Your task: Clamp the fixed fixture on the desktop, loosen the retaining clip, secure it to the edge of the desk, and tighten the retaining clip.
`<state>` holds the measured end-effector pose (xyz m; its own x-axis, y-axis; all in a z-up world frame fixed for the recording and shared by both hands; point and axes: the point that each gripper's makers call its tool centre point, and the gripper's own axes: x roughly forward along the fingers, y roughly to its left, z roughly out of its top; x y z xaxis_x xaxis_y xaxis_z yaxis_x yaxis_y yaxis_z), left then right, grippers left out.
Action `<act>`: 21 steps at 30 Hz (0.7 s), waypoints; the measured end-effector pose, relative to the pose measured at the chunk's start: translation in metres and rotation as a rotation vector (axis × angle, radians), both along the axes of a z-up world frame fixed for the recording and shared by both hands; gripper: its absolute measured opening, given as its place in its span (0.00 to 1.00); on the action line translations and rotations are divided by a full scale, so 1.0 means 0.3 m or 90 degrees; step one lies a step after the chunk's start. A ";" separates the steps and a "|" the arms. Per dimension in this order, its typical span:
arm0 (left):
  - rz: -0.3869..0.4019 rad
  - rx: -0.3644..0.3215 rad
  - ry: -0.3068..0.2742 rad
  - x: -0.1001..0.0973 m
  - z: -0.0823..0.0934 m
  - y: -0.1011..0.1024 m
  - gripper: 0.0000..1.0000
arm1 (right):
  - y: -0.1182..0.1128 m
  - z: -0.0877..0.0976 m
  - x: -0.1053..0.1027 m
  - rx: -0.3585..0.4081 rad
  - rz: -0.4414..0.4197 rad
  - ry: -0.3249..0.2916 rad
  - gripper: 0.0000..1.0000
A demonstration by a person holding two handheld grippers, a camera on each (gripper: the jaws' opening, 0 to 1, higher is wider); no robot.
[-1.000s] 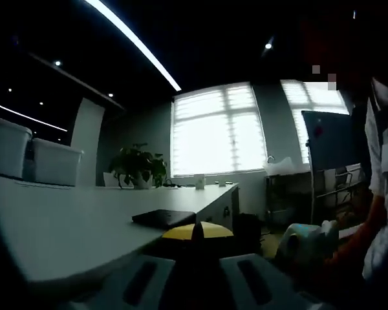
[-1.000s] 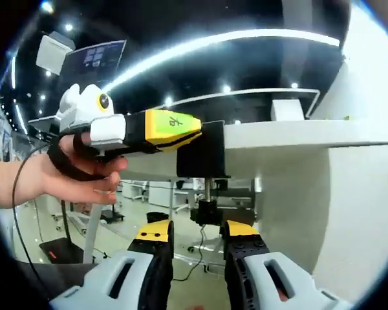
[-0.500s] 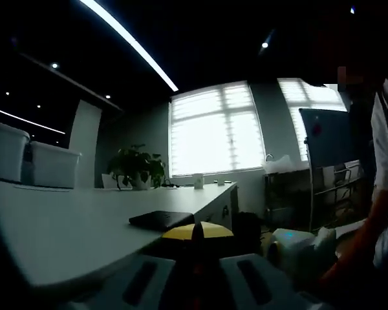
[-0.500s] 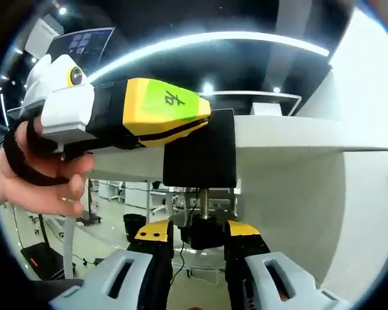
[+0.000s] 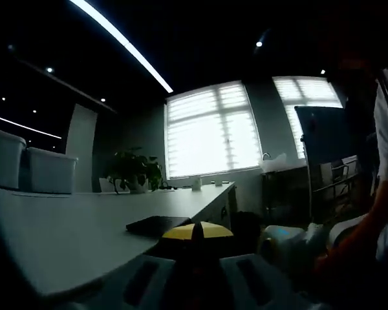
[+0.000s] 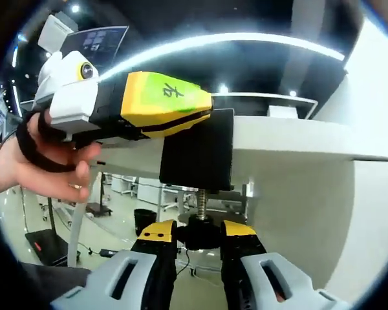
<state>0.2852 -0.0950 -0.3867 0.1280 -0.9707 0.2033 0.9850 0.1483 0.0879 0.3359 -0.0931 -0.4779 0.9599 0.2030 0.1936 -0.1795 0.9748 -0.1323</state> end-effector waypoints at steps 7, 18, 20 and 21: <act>0.000 0.004 0.000 0.000 -0.003 0.000 0.01 | 0.008 -0.002 0.018 -0.018 0.110 0.010 0.25; 0.002 0.006 -0.007 0.002 -0.003 -0.001 0.01 | -0.053 0.009 -0.011 -0.051 -0.074 -0.010 0.37; 0.001 0.006 -0.007 0.002 -0.003 -0.001 0.01 | -0.063 0.021 -0.047 -0.067 -0.158 -0.025 0.40; 0.002 0.006 -0.008 0.003 -0.003 -0.001 0.01 | -0.005 0.022 -0.073 -0.061 -0.140 -0.026 0.37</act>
